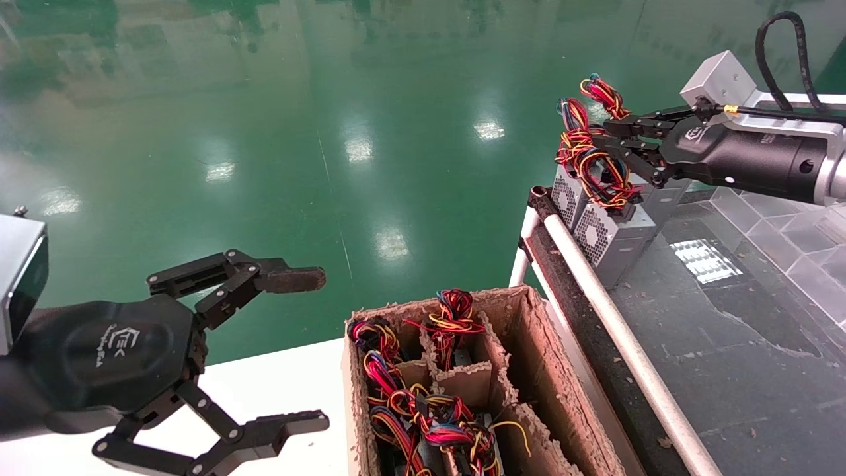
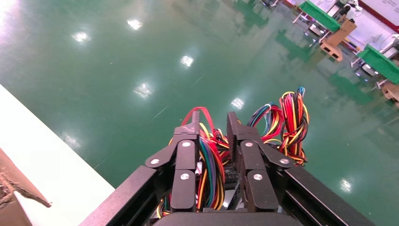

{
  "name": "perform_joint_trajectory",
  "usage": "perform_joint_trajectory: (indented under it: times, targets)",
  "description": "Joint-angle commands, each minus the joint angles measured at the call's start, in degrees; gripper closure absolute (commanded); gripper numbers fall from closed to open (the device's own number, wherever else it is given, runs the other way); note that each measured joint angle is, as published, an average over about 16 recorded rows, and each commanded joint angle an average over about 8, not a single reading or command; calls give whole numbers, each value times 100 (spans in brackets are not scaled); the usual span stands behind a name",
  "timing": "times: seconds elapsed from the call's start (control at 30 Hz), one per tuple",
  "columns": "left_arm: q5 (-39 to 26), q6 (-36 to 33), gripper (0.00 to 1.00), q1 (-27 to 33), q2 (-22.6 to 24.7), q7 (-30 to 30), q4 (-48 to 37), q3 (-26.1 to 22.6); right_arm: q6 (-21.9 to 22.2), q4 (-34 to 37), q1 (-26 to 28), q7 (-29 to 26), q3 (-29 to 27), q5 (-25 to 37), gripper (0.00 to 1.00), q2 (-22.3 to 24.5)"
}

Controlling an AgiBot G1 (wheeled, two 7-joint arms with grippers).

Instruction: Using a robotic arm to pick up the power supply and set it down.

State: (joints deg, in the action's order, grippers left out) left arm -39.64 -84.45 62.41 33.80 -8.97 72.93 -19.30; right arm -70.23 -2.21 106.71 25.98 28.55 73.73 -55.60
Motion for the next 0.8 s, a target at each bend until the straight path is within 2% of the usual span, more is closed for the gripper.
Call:
perform_joint_trajectory:
  times: [0.03, 0.37, 0.8]
  targets:
    - [0, 0, 0, 0, 0, 0, 0, 0, -20, 25, 12, 8, 18, 26, 0, -13]
    - [1, 3, 0, 0, -1, 1, -2, -1, -672, -15, 86, -231, -422, -644, 0, 239]
    - [2, 3, 0, 1, -1, 2, -4, -2, -913, -1460, -845, -949, -631, -1223, 0, 630]
